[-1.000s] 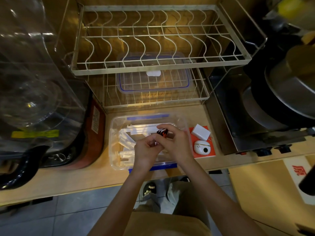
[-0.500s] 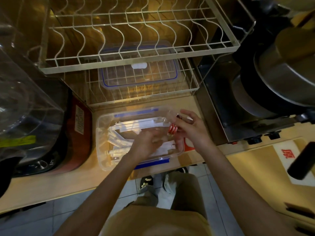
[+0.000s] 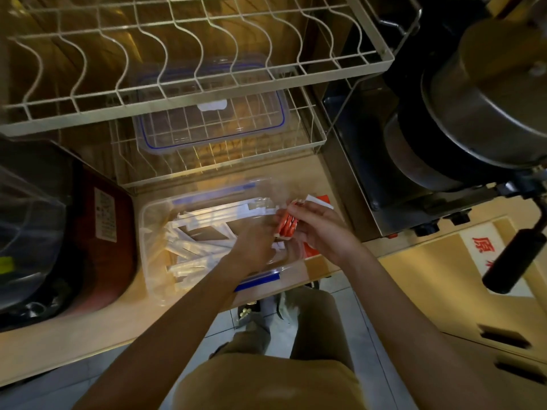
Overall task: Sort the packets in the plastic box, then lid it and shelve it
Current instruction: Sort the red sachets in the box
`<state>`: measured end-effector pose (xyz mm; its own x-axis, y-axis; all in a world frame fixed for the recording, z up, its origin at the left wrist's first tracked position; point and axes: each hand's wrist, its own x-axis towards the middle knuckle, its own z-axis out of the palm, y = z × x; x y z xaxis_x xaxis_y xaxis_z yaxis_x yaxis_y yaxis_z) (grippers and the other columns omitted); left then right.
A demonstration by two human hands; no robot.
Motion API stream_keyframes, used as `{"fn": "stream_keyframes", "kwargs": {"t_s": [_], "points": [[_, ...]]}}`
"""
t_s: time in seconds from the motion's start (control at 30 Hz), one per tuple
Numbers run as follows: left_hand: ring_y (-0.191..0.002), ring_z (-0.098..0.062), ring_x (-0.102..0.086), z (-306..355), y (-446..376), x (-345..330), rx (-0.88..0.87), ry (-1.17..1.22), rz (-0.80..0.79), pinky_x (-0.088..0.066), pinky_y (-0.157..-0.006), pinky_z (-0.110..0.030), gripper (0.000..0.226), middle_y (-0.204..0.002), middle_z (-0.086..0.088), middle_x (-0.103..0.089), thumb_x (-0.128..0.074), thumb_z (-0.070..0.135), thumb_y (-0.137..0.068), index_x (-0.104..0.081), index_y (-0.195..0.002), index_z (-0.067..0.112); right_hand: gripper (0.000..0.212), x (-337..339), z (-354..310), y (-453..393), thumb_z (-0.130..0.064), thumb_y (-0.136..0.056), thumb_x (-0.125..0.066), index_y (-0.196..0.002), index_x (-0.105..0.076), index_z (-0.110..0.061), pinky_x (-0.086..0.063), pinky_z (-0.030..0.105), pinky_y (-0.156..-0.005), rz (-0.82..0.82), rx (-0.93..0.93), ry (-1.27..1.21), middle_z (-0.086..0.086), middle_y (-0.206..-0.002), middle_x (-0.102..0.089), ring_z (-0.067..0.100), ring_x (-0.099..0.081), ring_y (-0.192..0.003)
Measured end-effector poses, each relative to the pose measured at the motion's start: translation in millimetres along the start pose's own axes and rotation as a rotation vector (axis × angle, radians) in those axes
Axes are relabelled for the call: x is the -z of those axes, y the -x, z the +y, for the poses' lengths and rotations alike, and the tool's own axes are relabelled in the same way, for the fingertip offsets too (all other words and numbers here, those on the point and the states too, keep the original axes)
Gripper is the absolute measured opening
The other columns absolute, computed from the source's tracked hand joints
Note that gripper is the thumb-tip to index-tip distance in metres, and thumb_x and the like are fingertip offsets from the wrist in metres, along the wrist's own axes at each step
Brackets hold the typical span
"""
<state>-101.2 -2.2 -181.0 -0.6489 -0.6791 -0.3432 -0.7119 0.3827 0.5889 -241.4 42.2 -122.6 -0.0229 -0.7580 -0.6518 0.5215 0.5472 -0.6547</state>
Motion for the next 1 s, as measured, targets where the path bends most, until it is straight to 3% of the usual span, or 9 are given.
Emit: {"fn": "stream_keyframes", "kwargs": {"t_s": [0.13,0.23,0.4,0.57,0.67,0.77,0.87,1.0], "points": [[-0.102,-0.025,-0.062,-15,6,11,-0.067,-0.052,0.013,-0.045,-0.083,-0.027,0.030,-0.116,-0.008,-0.066,-0.053,0.010,-0.086,-0.059,-0.116,0.011,0.057,-1,0,1,-0.021,-0.071,-0.070,-0.122,-0.054,-0.001,-0.054,0.034,-0.090,0.006,-0.006,0.018,0.017,-0.116,-0.065,0.025,-0.066,-0.103],[-0.112,-0.025,-0.055,-31,11,16,-0.029,-0.084,-0.047,-0.044,-0.094,-0.033,0.030,-0.123,-0.009,-0.060,-0.051,0.013,-0.088,-0.062,-0.116,0.014,0.064,-2,0,3,-0.023,-0.068,-0.070,-0.126,-0.051,-0.004,-0.056,0.034,-0.088,0.010,0.004,0.045,0.018,-0.121,-0.064,0.027,-0.065,-0.108],[-0.114,-0.027,-0.050,-44,23,16,-0.160,-0.251,-0.011,-0.040,-0.097,-0.035,0.028,-0.118,-0.009,-0.058,-0.056,0.023,-0.085,-0.067,-0.108,0.012,0.052,-5,1,3,-0.028,-0.067,-0.070,-0.118,-0.059,-0.022,-0.055,0.033,-0.085,0.036,0.078,0.144,0.013,-0.119,-0.064,0.025,-0.066,-0.105],[-0.125,-0.022,-0.043,-50,31,13,-0.149,-0.240,0.042,-0.029,-0.107,-0.032,0.035,-0.126,-0.002,-0.057,-0.060,0.037,-0.082,-0.064,-0.113,0.021,0.039,-7,4,1,-0.024,-0.080,-0.068,-0.118,-0.062,-0.020,-0.055,0.033,-0.084,0.082,0.118,0.275,0.012,-0.116,-0.067,0.025,-0.068,-0.102],[-0.122,-0.020,-0.047,-44,28,13,-0.177,-0.170,0.042,-0.036,-0.104,-0.034,0.043,-0.128,0.000,-0.057,-0.069,0.037,-0.074,-0.062,-0.113,0.022,0.048,-8,4,2,-0.031,-0.071,-0.071,-0.118,-0.062,-0.020,-0.055,0.033,-0.082,0.077,0.120,0.256,0.011,-0.116,-0.067,0.024,-0.068,-0.102],[-0.111,-0.020,-0.057,-32,23,11,-0.249,-0.161,-0.016,-0.045,-0.093,-0.031,0.023,-0.115,-0.002,-0.065,-0.071,0.026,-0.073,-0.070,-0.094,0.017,0.054,-8,5,3,-0.033,-0.068,-0.072,-0.118,-0.062,-0.018,-0.054,0.036,-0.087,0.067,0.110,0.192,0.011,-0.116,-0.068,0.024,-0.067,-0.104],[-0.105,-0.014,-0.058,-27,17,7,-0.259,-0.212,-0.070,-0.046,-0.093,-0.028,0.010,-0.104,0.003,-0.069,-0.068,0.023,-0.076,-0.070,-0.086,0.020,0.046,-9,6,3,-0.029,-0.075,-0.070,-0.119,-0.061,-0.018,-0.055,0.032,-0.084,0.076,0.120,0.201,0.011,-0.116,-0.068,0.023,-0.068,-0.104],[-0.103,-0.016,-0.059,-35,17,7,-0.221,-0.264,-0.103,-0.049,-0.093,-0.032,0.011,-0.104,-0.001,-0.068,-0.065,0.015,-0.078,-0.070,-0.087,0.016,0.033,-10,7,2,-0.023,-0.082,-0.067,-0.114,-0.064,-0.020,-0.056,0.023,-0.073,0.102,0.133,0.227,0.010,-0.112,-0.069,0.022,-0.069,-0.100]]}}
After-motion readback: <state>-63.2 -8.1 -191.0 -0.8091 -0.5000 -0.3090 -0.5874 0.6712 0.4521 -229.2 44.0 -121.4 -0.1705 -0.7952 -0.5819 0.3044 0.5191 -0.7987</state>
